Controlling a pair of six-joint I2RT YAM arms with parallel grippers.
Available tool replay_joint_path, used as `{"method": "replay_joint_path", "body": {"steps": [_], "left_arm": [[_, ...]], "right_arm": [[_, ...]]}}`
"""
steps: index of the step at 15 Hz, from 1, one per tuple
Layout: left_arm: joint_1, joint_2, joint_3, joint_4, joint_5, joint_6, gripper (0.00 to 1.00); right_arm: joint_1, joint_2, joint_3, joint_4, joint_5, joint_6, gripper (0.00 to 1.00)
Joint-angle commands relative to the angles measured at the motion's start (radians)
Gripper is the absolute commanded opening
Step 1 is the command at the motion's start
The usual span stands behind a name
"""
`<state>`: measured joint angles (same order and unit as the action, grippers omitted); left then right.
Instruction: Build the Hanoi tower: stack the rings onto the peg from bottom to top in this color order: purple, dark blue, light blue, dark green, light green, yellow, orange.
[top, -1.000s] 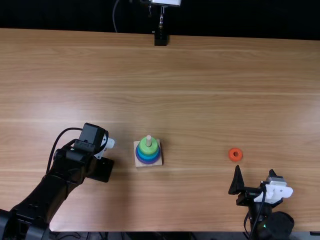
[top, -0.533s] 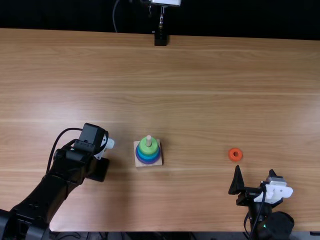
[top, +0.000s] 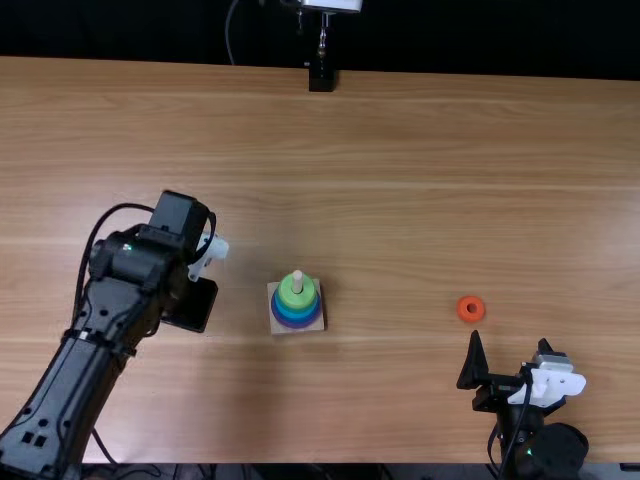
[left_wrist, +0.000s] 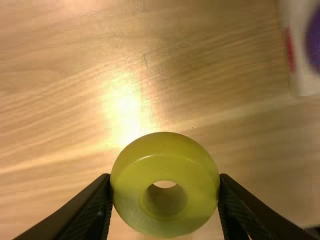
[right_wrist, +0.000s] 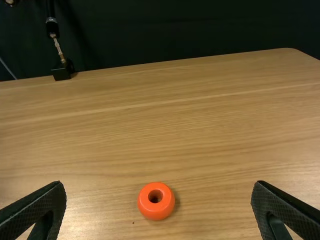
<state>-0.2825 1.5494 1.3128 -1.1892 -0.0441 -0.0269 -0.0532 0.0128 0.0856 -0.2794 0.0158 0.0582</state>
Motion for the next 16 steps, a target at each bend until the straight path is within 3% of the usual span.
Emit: {"method": "replay_joint_path", "body": {"steps": [1, 5, 11, 16], "left_arm": [[-0.029, 0.014, 0.120, -0.050, 0.009, -0.003, 0.00], [-0.107, 0.107, 0.373, -0.201, 0.011, -0.015, 0.00], [-0.236, 0.224, 0.611, -0.274, 0.011, -0.139, 0.00], [-0.316, 0.290, 0.721, -0.298, 0.011, -0.190, 0.00]], "right_arm": [[-0.007, -0.013, -0.072, -0.077, 0.010, 0.003, 1.00], [-0.007, -0.013, -0.072, -0.077, 0.012, 0.003, 1.00], [-0.007, -0.013, -0.072, -0.077, 0.012, 0.003, 1.00], [-0.007, -0.013, -0.072, -0.077, 0.012, 0.003, 1.00]]}}
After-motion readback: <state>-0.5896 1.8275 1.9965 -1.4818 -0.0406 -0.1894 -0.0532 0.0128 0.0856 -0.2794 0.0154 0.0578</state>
